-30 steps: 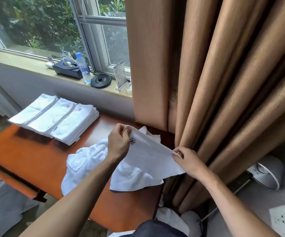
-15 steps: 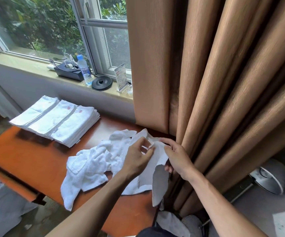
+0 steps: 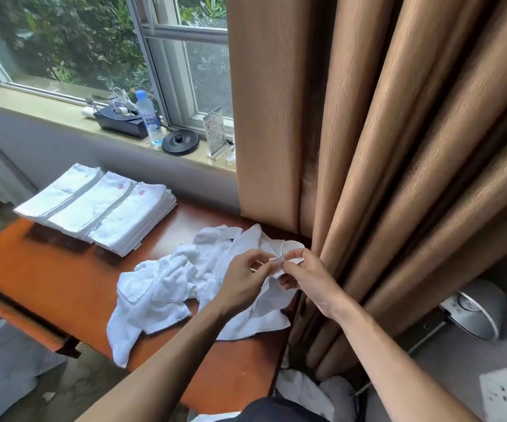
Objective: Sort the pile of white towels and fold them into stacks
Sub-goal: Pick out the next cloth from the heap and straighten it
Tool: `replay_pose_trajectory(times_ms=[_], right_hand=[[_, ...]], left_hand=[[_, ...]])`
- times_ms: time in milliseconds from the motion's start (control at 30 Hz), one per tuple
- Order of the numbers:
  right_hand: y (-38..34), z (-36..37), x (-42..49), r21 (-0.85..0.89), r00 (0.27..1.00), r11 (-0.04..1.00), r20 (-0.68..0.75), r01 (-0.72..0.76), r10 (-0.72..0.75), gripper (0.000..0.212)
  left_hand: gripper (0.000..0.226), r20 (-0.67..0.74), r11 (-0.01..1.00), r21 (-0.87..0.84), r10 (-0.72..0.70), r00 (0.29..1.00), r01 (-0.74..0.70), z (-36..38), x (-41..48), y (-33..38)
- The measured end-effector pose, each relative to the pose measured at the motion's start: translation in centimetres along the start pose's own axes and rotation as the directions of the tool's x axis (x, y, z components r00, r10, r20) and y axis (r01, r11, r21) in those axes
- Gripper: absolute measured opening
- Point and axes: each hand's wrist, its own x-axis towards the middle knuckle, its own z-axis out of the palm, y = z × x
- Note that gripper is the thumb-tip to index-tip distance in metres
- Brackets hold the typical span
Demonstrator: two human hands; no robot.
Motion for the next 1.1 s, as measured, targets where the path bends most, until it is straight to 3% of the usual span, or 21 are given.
replay_pose_trajectory(times_ms=[200,533,667,833,933,1100], right_hand=[[0.0,-0.1,-0.2,0.014,1.000,1.000,-0.019,-0.016,0.016,0.017],[0.0,0.2,-0.2,0.087,0.997,0.996,-0.066,-0.023,0.029,0.014],[0.0,0.3,-0.1,0.103,0.998,0.995,-0.059,-0.014,0.020,0.014],[0.2,0.2,-0.4,0.141,1.000,0.990,-0.006,-0.018,0.019,0.018],[-0.1,0.3,-0.3,0.101,0.999,0.994,0.006,-0.038,0.038,0.027],[0.4,0.4,-0.5,-0.108,0.998,0.994,0.064,0.010,-0.003,0.008]], left_hand=[[0.013,0.006,0.990,0.099,0.101,0.995,-0.101,0.0,-0.8,-0.3],[0.012,0.017,0.998,0.041,0.053,0.998,-0.053,-0.5,-1.1,-0.4],[0.010,-0.007,0.987,0.115,0.110,0.994,-0.108,-0.3,-1.1,-0.6],[0.026,0.108,0.933,0.251,0.237,0.965,-0.257,-0.2,-1.5,-1.3],[0.016,0.040,0.922,0.282,0.263,0.964,-0.264,-0.2,-1.1,-1.5],[0.012,-0.036,0.904,0.347,0.278,0.960,-0.249,-0.3,-0.6,-1.8]])
